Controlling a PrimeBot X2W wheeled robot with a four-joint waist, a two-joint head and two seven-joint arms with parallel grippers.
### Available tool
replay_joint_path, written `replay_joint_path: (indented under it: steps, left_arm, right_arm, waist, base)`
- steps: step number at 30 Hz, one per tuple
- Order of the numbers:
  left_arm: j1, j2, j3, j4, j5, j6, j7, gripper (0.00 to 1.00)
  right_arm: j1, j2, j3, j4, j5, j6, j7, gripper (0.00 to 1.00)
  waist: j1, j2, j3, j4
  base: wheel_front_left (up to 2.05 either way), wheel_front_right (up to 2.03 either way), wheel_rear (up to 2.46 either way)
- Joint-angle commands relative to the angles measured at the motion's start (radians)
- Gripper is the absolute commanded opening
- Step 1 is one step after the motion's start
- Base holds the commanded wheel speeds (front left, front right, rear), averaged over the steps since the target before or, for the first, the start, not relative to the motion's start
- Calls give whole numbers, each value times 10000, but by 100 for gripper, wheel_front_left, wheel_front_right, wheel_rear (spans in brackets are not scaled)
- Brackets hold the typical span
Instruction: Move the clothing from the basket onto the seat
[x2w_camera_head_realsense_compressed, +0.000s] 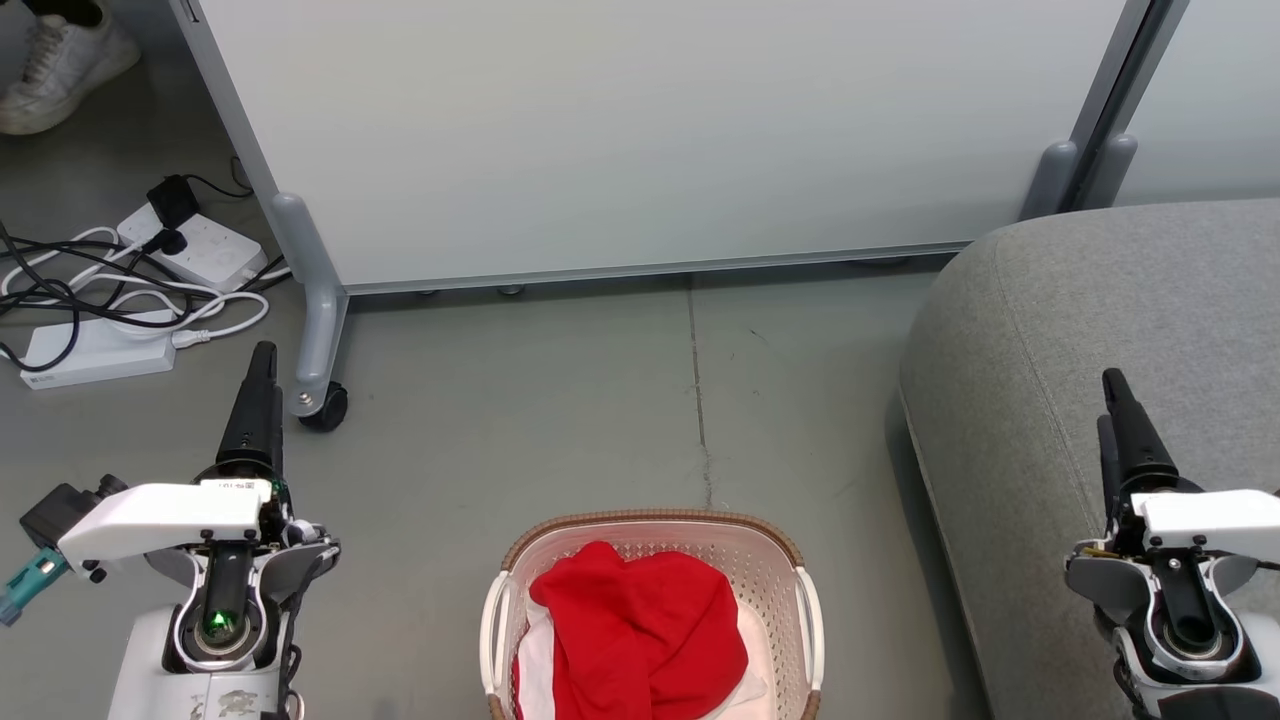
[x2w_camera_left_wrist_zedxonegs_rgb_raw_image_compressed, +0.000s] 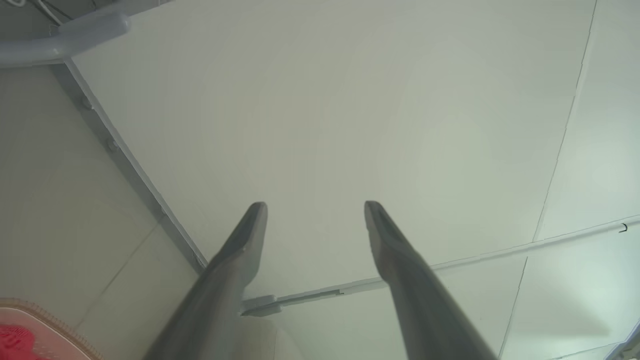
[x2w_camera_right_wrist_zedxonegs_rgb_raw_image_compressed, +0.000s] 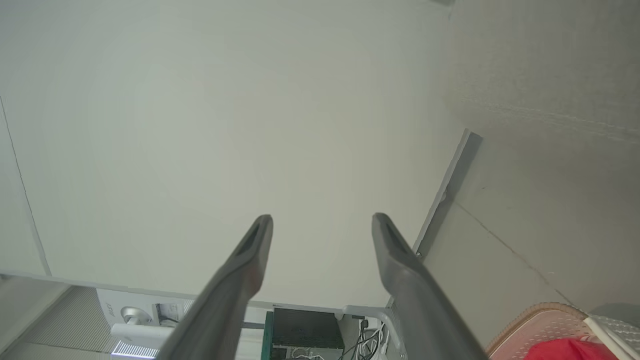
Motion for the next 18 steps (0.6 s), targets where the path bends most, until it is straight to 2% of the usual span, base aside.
replay_joint_path:
  steps: [1, 9, 18]
  left_arm:
    - [-150, 100, -19, -305, 317, -13, -80, 100]
    - [111, 37, -201, -1090, 2195, -14, -471, 100]
    - [420, 39, -479, -1795, 4061, -14, -870, 100]
  right_arm:
    - [-199, -131, 30, -278, -369, 34, -109, 100]
    - [-63, -244, 170, -964, -2681, 37, -389, 100]
    - [128, -343, 493, -1398, -4656, 41, -679, 100]
  waist:
    - [0, 0, -3, 3]
    - [0, 0, -44, 17]
    - [0, 0, -77, 7]
  base:
    - [0, 0, 0]
    - [0, 0, 0]
    - [0, 0, 0]
